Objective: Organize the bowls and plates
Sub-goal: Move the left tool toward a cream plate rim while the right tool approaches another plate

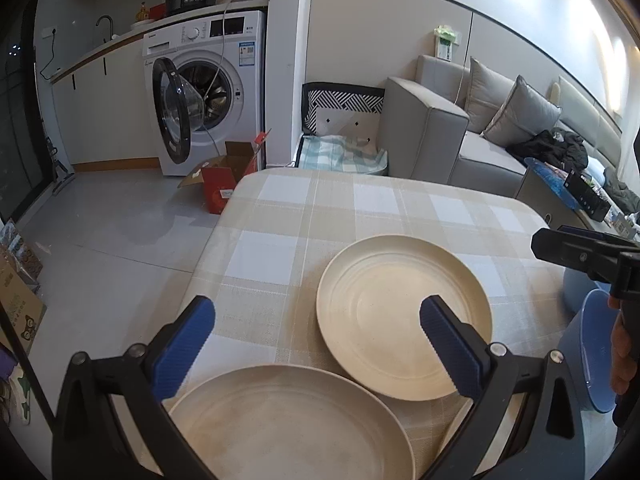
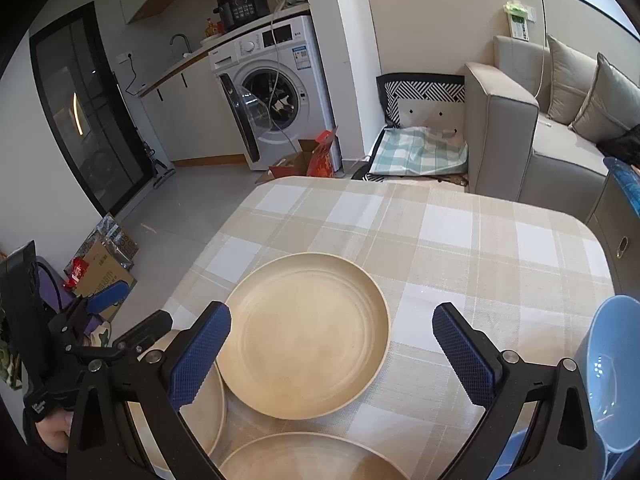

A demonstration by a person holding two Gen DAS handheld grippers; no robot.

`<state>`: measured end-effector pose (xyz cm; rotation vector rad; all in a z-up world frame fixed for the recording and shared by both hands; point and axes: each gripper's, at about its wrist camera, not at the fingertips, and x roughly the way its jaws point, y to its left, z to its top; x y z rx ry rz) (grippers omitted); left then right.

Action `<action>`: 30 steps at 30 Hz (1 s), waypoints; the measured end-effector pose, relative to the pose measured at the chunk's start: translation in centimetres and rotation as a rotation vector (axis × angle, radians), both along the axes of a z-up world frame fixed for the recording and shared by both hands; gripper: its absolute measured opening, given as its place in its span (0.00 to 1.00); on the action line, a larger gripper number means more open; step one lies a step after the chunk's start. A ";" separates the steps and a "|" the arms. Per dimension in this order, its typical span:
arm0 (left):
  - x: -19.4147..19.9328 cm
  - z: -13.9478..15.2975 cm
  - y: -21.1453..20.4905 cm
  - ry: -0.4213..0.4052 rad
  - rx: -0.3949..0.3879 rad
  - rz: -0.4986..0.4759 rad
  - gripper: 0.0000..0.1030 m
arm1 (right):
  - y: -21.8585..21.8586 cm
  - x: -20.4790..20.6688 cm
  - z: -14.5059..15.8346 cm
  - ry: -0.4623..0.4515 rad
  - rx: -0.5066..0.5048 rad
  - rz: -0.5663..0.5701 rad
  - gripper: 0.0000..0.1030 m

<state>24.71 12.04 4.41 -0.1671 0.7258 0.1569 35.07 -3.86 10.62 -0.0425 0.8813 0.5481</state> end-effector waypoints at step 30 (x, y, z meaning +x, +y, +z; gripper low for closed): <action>4.6 -5.4 -0.7 0.129 0.037 -0.010 0.99 | 1.4 5.0 -9.3 0.256 -0.137 -0.103 0.96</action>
